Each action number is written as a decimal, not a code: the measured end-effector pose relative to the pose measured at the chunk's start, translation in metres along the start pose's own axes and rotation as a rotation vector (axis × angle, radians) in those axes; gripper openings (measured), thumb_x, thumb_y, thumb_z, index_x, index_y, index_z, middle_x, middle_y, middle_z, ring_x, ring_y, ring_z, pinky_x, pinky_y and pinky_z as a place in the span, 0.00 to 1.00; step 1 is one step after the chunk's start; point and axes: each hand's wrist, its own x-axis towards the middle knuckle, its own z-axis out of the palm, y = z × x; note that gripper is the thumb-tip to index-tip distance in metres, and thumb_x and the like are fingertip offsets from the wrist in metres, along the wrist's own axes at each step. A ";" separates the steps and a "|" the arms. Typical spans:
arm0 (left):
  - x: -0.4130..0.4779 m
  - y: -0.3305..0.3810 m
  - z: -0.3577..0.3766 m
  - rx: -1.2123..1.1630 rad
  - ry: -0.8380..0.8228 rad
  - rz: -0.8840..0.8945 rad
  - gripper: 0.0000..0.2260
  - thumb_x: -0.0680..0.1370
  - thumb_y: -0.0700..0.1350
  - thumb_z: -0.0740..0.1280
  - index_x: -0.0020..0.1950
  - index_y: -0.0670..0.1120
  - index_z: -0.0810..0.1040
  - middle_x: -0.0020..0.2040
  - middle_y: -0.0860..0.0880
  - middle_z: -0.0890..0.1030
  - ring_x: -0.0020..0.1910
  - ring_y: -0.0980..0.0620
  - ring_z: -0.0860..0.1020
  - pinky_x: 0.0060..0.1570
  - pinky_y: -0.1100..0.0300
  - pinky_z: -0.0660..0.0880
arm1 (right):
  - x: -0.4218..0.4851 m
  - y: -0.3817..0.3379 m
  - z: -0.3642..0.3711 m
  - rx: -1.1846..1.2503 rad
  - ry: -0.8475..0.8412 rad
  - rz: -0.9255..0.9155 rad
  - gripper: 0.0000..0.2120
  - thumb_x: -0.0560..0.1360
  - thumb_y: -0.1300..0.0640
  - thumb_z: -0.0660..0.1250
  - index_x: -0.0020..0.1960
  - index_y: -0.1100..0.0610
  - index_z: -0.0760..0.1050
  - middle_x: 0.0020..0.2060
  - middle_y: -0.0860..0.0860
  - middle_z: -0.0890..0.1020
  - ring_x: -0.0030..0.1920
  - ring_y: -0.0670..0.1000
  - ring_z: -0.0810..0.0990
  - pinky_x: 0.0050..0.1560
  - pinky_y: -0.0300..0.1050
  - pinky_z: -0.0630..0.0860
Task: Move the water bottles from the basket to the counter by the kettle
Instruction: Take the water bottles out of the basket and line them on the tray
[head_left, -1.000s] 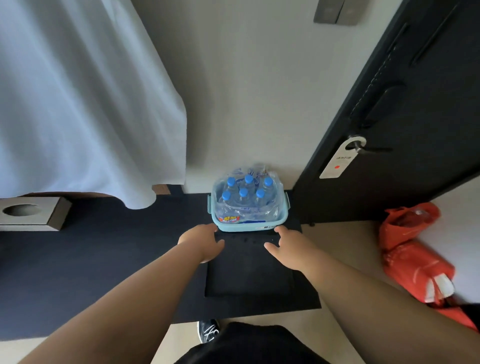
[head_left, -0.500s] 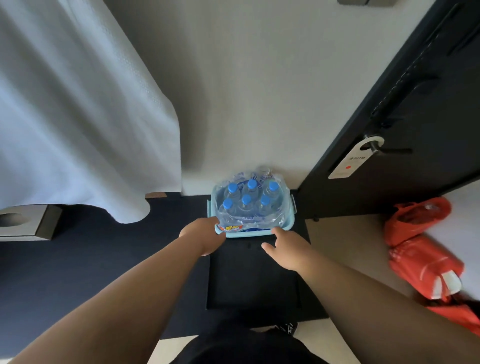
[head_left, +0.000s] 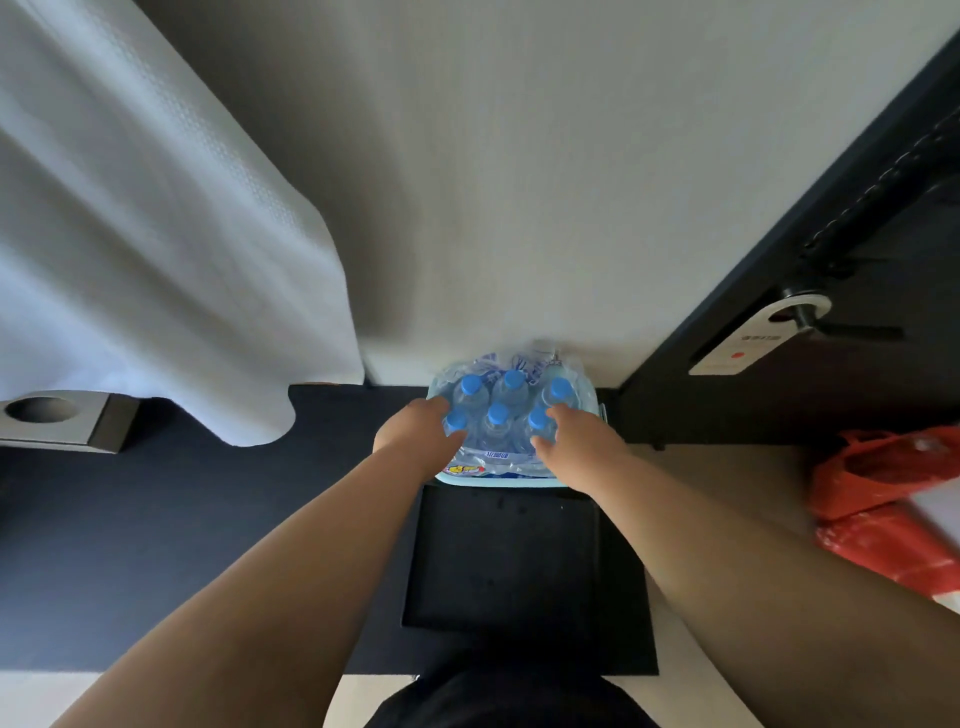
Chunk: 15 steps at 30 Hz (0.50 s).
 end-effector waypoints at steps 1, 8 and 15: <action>0.004 0.000 0.003 0.018 -0.007 -0.004 0.18 0.79 0.57 0.65 0.66 0.52 0.75 0.60 0.50 0.79 0.52 0.46 0.81 0.45 0.53 0.78 | 0.005 -0.004 -0.001 -0.005 0.016 -0.012 0.28 0.84 0.42 0.62 0.79 0.53 0.65 0.67 0.54 0.78 0.65 0.57 0.79 0.56 0.51 0.77; 0.027 0.005 0.023 0.062 -0.020 -0.030 0.12 0.79 0.54 0.63 0.60 0.51 0.75 0.53 0.48 0.80 0.45 0.45 0.79 0.41 0.54 0.76 | 0.037 -0.041 0.006 -0.112 0.020 -0.095 0.17 0.83 0.44 0.62 0.68 0.53 0.70 0.52 0.53 0.81 0.53 0.58 0.82 0.47 0.51 0.79; 0.038 0.001 0.034 0.054 0.017 0.012 0.13 0.80 0.54 0.66 0.61 0.51 0.77 0.54 0.50 0.81 0.46 0.46 0.79 0.41 0.55 0.72 | 0.052 -0.063 0.029 -0.187 -0.016 -0.034 0.19 0.84 0.46 0.61 0.71 0.54 0.67 0.55 0.56 0.81 0.56 0.61 0.83 0.43 0.51 0.72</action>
